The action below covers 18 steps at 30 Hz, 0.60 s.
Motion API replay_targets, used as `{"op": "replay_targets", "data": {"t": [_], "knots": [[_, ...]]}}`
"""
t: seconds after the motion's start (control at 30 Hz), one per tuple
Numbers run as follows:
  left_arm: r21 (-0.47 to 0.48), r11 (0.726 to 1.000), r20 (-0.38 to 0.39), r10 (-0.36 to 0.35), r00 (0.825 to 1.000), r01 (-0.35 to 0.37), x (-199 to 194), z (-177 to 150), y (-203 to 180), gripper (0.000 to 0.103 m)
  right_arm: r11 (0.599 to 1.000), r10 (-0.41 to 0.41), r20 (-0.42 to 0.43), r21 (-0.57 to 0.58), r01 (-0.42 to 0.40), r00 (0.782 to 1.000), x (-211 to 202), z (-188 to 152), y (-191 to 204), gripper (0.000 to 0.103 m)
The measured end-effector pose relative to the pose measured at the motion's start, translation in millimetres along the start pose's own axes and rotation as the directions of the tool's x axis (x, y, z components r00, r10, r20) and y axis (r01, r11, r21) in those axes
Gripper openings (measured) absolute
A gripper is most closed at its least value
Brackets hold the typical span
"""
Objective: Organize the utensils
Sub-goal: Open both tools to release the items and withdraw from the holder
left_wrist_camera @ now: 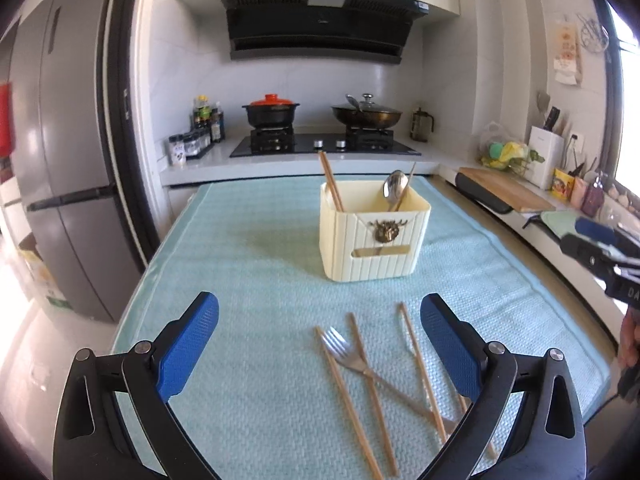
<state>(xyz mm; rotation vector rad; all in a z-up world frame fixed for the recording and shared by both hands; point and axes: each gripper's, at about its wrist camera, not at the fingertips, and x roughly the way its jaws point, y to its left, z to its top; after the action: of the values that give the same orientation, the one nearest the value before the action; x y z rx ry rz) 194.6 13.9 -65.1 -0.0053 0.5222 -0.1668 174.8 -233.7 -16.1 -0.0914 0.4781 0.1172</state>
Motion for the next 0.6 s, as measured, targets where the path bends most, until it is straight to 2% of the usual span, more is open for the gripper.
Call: {"op": "replay_targets", "data": {"t": [0.13,0.27,0.4,0.6], "knots": [[-0.059,0.998,-0.030,-0.006,1.000,0.004,-10.0,-21.6,7.3,0.101,0.997,-0.060,0.015,0.045,0.059,0.998,-30.4,-47.2,2.3,0.072],[-0.063,0.998,-0.076,-0.010,0.997,0.005,-5.0,-35.3,5.3,0.101,0.993,-0.107,0.007,0.042,0.106,0.994,-45.3,-75.5,4.3,0.072],[-0.046,0.999,-0.097,-0.001,0.995,-0.003,-3.4,-42.7,1.0,0.103,0.986,-0.160,0.039,0.055,0.158,0.986,-61.1,-84.0,-3.0,0.072],[-0.071,0.997,-0.100,-0.016,0.995,0.009,-9.0,-49.6,8.0,0.103,0.979,-0.194,0.085,0.087,0.186,0.977,-71.9,-84.8,-10.3,0.072]]}}
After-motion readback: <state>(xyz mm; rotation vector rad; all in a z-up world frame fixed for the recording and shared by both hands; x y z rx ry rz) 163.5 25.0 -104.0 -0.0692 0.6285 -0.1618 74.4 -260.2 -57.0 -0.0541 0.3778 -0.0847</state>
